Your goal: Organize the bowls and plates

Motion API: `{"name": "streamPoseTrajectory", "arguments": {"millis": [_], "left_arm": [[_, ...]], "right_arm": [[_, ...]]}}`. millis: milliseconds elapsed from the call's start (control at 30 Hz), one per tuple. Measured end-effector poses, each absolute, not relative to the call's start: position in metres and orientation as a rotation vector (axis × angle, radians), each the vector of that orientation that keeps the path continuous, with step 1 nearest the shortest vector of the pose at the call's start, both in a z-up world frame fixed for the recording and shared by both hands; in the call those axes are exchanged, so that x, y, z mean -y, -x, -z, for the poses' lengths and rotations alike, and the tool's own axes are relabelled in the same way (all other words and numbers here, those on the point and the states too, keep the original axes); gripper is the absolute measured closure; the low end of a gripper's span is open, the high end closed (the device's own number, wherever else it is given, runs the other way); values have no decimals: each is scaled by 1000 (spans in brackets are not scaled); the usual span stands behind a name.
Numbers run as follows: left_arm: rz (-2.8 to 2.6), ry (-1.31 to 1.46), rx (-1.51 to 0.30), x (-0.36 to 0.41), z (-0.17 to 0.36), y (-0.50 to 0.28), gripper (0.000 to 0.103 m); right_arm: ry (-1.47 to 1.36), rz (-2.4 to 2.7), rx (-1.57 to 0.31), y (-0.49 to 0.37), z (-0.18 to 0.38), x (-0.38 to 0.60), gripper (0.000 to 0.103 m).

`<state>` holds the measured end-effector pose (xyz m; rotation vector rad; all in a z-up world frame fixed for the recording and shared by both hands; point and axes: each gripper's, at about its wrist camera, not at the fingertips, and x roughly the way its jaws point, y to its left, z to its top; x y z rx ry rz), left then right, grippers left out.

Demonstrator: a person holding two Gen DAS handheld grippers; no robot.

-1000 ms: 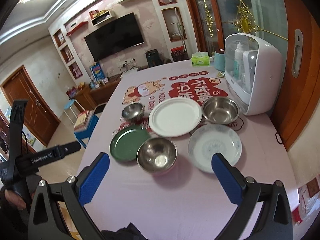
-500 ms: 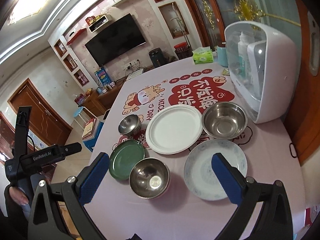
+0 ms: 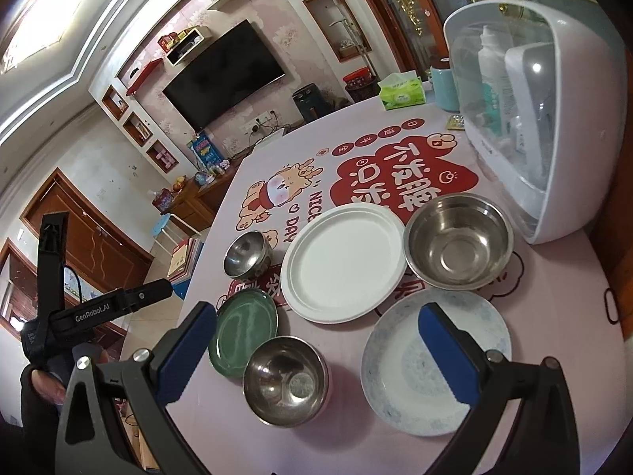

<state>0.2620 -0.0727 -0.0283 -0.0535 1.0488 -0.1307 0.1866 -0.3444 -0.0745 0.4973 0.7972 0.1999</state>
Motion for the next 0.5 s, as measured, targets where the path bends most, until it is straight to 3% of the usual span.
{"name": "streamPoseTrajectory", "arguments": {"millis": [500], "left_arm": [[275, -2, -1031, 98, 91, -330, 2]], "right_arm": [[-515, -201, -851, -244, 132, 329, 7]]}}
